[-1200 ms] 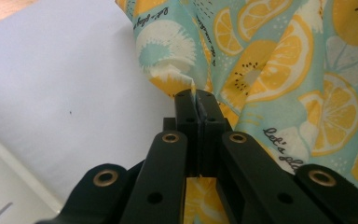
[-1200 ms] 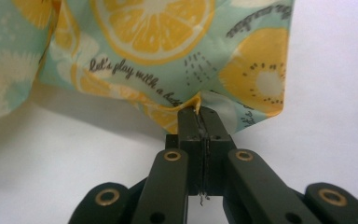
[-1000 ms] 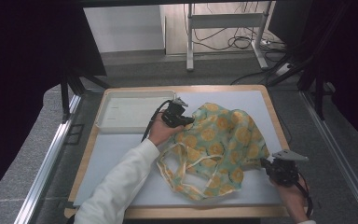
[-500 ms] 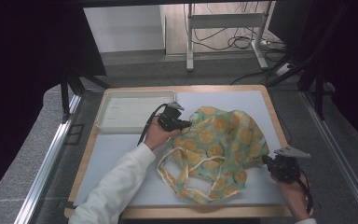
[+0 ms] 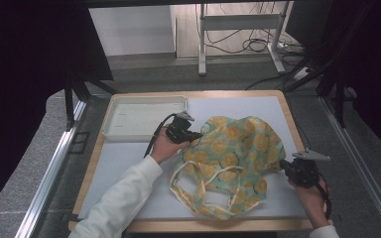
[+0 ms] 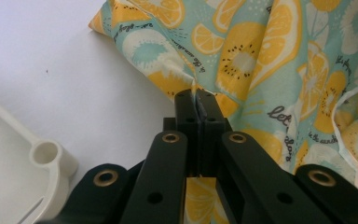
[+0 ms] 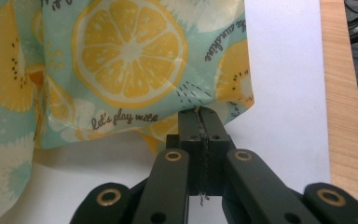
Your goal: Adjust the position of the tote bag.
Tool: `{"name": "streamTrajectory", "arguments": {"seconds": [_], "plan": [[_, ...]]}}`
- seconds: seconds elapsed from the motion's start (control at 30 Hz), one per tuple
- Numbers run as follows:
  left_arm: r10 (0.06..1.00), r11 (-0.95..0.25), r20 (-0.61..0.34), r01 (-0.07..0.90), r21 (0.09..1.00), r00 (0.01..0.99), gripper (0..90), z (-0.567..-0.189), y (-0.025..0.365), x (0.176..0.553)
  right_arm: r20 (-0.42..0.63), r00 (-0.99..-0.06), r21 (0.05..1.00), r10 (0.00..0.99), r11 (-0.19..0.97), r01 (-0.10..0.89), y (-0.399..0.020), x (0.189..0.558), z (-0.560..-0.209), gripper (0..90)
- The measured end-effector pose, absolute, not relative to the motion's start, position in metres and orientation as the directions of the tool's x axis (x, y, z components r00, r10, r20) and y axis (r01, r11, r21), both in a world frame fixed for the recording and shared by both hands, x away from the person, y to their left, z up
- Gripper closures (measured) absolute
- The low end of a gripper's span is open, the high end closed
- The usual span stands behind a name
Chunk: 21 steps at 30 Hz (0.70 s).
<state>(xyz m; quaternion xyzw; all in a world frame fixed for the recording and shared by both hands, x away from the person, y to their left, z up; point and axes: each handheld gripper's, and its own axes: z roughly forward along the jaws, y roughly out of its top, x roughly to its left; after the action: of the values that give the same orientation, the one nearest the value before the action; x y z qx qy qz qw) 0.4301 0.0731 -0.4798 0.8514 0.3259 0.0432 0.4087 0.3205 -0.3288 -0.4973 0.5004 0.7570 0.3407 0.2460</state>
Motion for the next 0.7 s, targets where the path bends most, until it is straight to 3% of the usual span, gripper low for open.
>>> {"name": "streamTrajectory", "arguments": {"seconds": [0.7], "plan": [[0.595,-0.423,-0.203,0.518,0.743,0.777,90.0,-0.479,0.088,0.411,-0.066,-0.370,0.753,0.927,0.290,0.591,-0.322,0.348,-0.492,88.8]]}}
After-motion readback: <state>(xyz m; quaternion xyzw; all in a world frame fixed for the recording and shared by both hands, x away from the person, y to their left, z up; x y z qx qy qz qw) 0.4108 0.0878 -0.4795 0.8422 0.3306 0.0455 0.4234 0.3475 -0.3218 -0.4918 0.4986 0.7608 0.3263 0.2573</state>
